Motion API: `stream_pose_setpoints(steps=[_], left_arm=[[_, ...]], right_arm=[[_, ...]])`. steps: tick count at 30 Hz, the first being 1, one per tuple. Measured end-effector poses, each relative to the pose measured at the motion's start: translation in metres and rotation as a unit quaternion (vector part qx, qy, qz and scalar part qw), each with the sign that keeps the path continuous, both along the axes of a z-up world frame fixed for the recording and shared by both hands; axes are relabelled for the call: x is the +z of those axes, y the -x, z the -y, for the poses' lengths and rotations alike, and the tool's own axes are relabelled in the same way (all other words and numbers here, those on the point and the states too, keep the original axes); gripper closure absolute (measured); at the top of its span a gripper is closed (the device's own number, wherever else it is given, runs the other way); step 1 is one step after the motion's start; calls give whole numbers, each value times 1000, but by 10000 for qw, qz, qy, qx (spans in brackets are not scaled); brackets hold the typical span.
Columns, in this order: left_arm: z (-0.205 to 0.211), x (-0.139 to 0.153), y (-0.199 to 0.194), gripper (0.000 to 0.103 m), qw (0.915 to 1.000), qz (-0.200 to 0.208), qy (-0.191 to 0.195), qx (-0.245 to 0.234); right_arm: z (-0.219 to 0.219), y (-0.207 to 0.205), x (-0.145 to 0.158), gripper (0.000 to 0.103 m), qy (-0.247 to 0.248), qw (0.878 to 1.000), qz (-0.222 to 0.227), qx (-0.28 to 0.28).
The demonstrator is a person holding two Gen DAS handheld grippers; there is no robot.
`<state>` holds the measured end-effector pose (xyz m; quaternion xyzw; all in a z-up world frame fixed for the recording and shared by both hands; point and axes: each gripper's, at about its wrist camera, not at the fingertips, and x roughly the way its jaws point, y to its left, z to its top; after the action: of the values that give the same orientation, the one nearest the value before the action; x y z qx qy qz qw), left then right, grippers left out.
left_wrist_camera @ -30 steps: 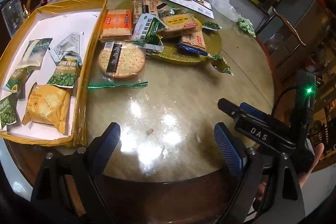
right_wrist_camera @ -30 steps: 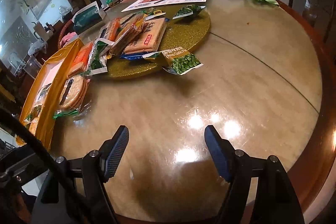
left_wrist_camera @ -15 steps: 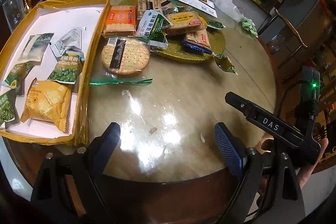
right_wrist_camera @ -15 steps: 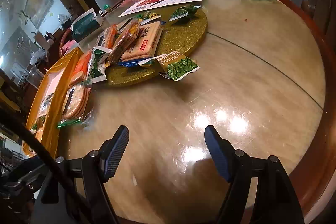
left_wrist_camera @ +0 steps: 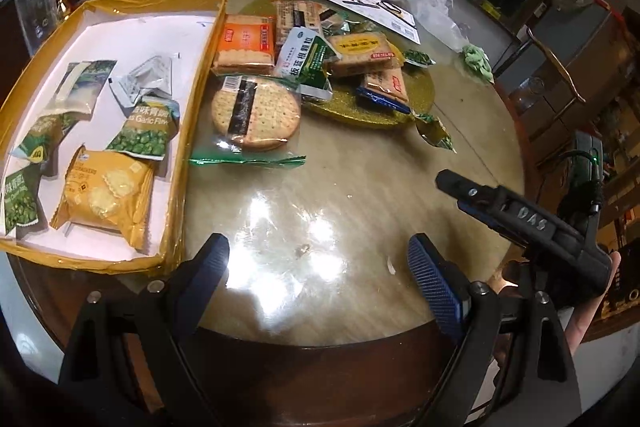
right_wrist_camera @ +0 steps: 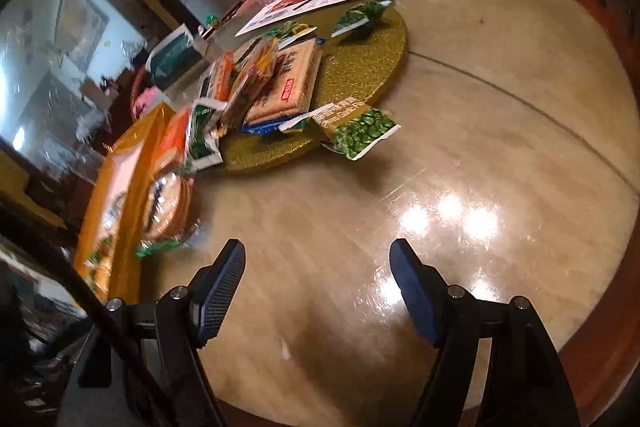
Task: Organize snacks
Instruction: 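Open both grippers over the tray and withdraw them toward the table, then grasp the green garlic pea bag with the right gripper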
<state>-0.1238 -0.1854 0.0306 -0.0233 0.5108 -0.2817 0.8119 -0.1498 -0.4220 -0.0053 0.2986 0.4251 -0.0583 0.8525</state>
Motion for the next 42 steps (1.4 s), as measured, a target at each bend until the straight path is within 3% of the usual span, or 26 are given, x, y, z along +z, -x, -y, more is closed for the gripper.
stream_pose_setpoints(steps=[9, 15, 18, 21, 23, 24, 29, 33, 39, 42], left_arm=[[1, 4, 0, 12, 10000, 42, 8, -53], [-4, 8, 3, 12, 9999, 133, -62, -14], [-7, 12, 1, 12, 9997, 250, -32, -26], [-7, 13, -5, 12, 9998, 211, 33, 6], [-11, 9, -10, 12, 9999, 128, 48, 65], [-12, 9, -10, 12, 9999, 135, 50, 85], [-23, 6, -17, 13, 9997, -18, 150, 175], [-30, 5, -16, 13, 9997, 37, 112, 201], [-45, 5, -18, 13, 9990, 83, 41, 448], [-32, 10, -21, 13, 9996, 8, 22, 272]], right_arm=[[29, -15, -3, 28, -723, 9973, 87, -128], [51, -46, 9, 28, -81, 9999, 20, -60], [59, -60, 16, 28, -236, 9991, 203, 299], [50, -78, 11, 29, 25, 9977, 58, 668], [41, -83, 6, 37, 237, 9961, -60, 846], [39, -83, 4, 50, 363, 9953, -130, 883], [34, -77, -2, 50, 436, 9947, -179, 915], [29, -67, 0, 66, 590, 9949, -245, 775], [7, -48, -2, 66, 381, 9940, -102, 1016], [5, -49, -4, 66, 260, 9948, -18, 981]])
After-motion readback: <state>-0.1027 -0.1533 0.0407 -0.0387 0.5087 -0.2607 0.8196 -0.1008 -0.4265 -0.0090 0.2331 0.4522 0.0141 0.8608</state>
